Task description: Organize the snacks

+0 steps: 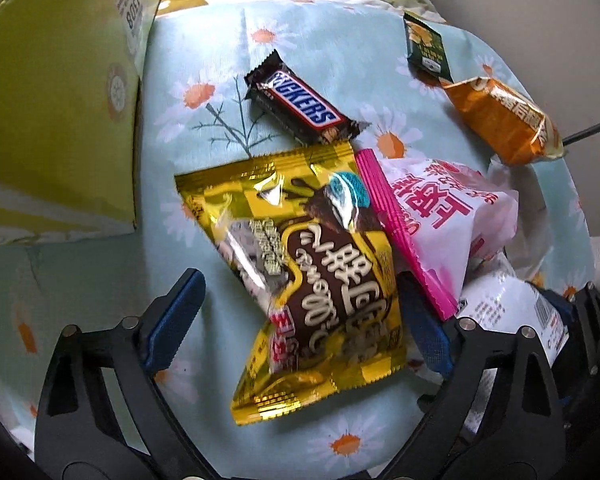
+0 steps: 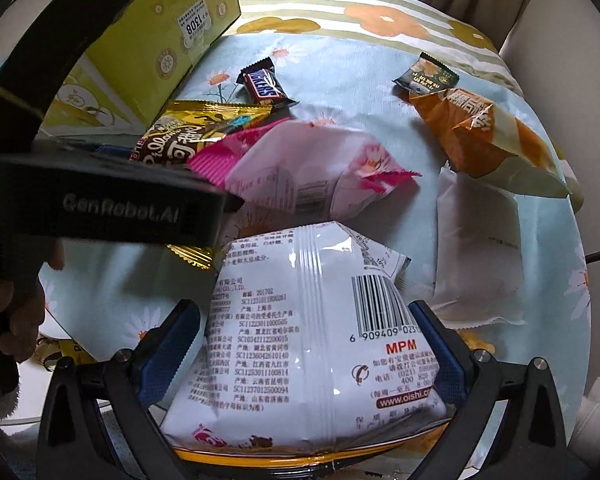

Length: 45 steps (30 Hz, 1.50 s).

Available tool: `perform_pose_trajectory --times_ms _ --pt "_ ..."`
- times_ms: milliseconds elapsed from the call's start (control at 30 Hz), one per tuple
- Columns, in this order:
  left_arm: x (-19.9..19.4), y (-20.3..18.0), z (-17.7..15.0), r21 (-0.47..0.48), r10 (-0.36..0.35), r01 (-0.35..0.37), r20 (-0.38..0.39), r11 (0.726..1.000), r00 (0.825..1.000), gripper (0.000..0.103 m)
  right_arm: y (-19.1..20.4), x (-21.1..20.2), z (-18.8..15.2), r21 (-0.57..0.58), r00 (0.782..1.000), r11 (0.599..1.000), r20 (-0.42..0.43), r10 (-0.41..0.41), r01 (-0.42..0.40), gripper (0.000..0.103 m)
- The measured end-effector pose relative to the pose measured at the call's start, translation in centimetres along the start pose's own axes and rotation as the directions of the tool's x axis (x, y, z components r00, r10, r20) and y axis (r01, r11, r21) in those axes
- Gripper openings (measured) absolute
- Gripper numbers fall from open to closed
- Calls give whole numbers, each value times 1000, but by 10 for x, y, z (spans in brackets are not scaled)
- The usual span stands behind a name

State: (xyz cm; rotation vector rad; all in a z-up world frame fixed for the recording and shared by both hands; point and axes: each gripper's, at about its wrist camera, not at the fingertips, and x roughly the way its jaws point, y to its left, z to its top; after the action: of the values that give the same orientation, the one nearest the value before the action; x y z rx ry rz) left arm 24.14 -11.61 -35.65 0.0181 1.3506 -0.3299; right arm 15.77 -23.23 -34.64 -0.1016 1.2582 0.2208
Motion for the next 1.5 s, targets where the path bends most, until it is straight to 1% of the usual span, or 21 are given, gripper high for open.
perform_pose_trajectory --times_ms 33,67,100,133,200,233,300,367,500,567,600,633,700,833,1000,1100,1167,1267,1367,1433,1500 --pt "1 0 2 -3 -9 9 2 1000 1000 80 0 1 0 3 1000 1000 -1 0 0 102" --pt "0 0 2 -2 -4 4 3 1000 1000 70 -1 1 0 6 1000 1000 -1 -2 2 102" --pt "0 -1 3 8 17 -17 11 1000 1000 58 -1 1 0 8 1000 1000 0 -3 3 102" --pt "-1 -2 4 20 30 -31 16 999 999 57 -1 1 0 10 1000 1000 0 -2 2 102" --pt "-1 1 5 23 22 -22 16 999 1000 53 -2 3 1 14 1000 1000 -3 -3 3 101" --pt "-2 1 6 26 22 -23 18 999 1000 52 -2 3 1 15 1000 1000 -4 -3 3 99" --pt "-3 4 4 30 21 -21 19 999 1000 51 -2 6 1 11 1000 1000 -10 -4 4 97" --pt "-4 6 1 28 22 -23 18 999 1000 51 -2 7 2 10 1000 1000 -10 0 0 93" --pt "-7 10 -6 18 23 -24 13 1000 1000 50 0 9 3 -1 1000 1000 -8 -13 13 90" --pt "-8 12 -10 15 27 -27 11 1000 1000 50 0 8 4 -6 1000 1000 -6 -15 15 86" --pt "-7 12 -9 13 28 -28 10 1000 1000 50 1 7 3 -15 1000 1000 -3 -22 22 81" --pt "-8 13 -12 10 29 -29 10 1000 1000 50 2 7 3 -26 1000 999 -2 -30 30 78" --pt "-9 13 -15 8 32 -32 7 999 999 50 1 7 3 -44 999 998 0 -37 37 76" --pt "-13 14 -21 -7 35 -35 12 999 999 50 -1 2 1 -30 1000 999 16 -25 25 73" --pt "-27 13 -28 -28 40 -39 34 999 999 50 -4 -14 1 -18 999 1000 51 -18 19 72" --pt "-43 10 -33 -44 38 -35 63 998 997 50 -6 -29 3 -19 997 1000 76 -17 18 72" --pt "-59 9 -37 -53 37 -33 90 998 995 50 -7 -41 4 -11 996 1000 92 -2 3 72" --pt "-88 11 -43 -86 18 -6 136 996 991 50 -10 -62 9 -1 992 1000 127 19 -19 72" --pt "-120 15 -47 -125 0 24 189 992 982 50 -8 -83 20 -8 984 1000 175 29 -28 72" --pt "-143 20 -48 -135 -17 51 238 989 971 50 -4 -97 30 -24 977 1000 213 25 -21 72" --pt "-160 27 -45 -139 -15 55 273 989 962 50 0 -113 42 -34 968 999 251 22 -14 72"
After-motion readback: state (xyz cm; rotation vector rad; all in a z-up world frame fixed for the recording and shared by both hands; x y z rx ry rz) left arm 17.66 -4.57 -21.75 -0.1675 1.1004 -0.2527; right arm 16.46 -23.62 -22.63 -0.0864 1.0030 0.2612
